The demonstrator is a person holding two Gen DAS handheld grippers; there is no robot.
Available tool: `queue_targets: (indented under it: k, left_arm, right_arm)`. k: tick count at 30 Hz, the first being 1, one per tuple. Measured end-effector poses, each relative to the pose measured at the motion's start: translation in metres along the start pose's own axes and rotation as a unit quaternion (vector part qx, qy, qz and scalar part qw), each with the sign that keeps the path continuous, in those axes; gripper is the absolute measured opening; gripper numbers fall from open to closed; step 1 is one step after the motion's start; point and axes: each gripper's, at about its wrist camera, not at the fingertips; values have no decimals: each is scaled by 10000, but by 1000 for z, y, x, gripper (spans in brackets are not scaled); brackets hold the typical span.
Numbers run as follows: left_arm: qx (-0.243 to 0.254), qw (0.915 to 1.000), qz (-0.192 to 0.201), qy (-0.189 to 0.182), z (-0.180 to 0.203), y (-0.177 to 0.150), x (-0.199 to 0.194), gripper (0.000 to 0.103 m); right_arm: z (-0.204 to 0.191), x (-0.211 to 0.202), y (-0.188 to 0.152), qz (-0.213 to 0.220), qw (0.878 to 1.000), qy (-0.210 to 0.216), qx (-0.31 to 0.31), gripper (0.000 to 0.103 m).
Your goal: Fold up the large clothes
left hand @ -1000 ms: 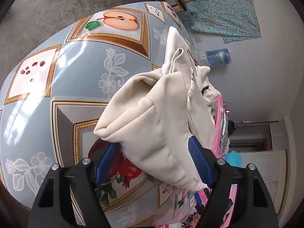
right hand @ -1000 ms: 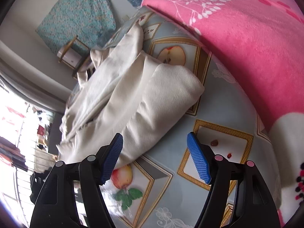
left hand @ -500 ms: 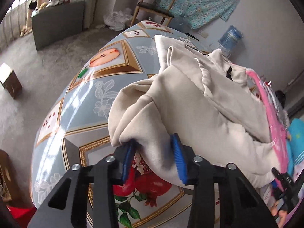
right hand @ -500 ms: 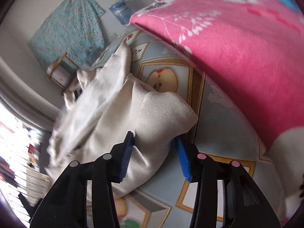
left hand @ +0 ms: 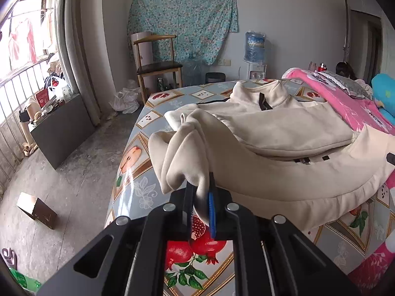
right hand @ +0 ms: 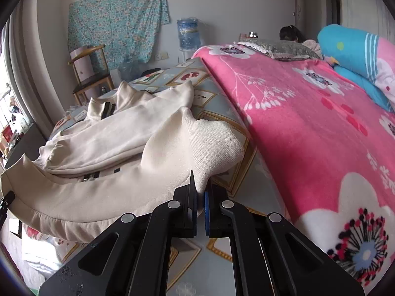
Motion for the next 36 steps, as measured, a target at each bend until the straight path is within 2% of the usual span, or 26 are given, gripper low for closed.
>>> queue_targets:
  k: [4, 8, 11, 14, 16, 18, 19, 22, 24, 26, 30, 33, 36]
  left_arm:
    - [3, 9998, -133, -130, -16, -11, -22, 9]
    - [-243, 9979, -583, -166, -37, -35, -31, 9]
    - [-648, 9907, -1123, -401, -52, -56, -19, 10]
    - [-1137, 9795, -1455, -799, -67, -71, -12, 15]
    - [-1236, 9773, -1447, -935, -76, -75, -18, 25]
    - [-1216, 9799, -1275, -937, -84, -75, -31, 37]
    - [-1230, 9808, -1171, -962, -88, -76, -39, 42]
    - [-1257, 9814, -927, -1117, -96, -70, -49, 46]
    - [-1163, 9832, -829, -1135, -95, -60, -46, 48]
    - [-1039, 9848, -871, -1083, -92, -50, -33, 49]
    - [-782, 9849, -1129, -1057, -82, -32, 3, 49]
    - [-707, 9827, -1339, -1063, -78, -28, 27, 48]
    - [-613, 9812, -1510, -1038, -74, -31, 44, 46]
  right_arm:
    - [4, -17, -14, -124, 9998, 119, 29, 4]
    - [14, -10, -38, -537, 9981, 263, 123, 4]
    - [22, 11, -50, -930, 9948, 386, 161, 7]
    - [33, 26, -51, -1295, 9898, 549, 228, 17]
    - [39, 24, -48, -1457, 9876, 552, 173, 30]
    - [47, 12, -43, -1404, 9896, 321, 41, 51]
    - [52, 6, -39, -1362, 9905, 207, 14, 52]
    - [64, -9, -29, -1209, 9921, 173, 275, 52]
    - [63, -13, -21, -1096, 9917, 432, 510, 54]
    - [48, -10, -12, -1063, 9878, 967, 596, 54]
    - [-15, 4, 0, -1196, 9728, 1986, -20, 54]
    - [-72, 16, 1, -1349, 9489, 2737, -808, 54]
    - [-121, 36, -3, -1644, 9235, 3072, -1606, 54]
Point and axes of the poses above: each gripper's, at about its wrist camera, not at the fingertips, and x roughly the way its jaws point, z to its right, y to its top
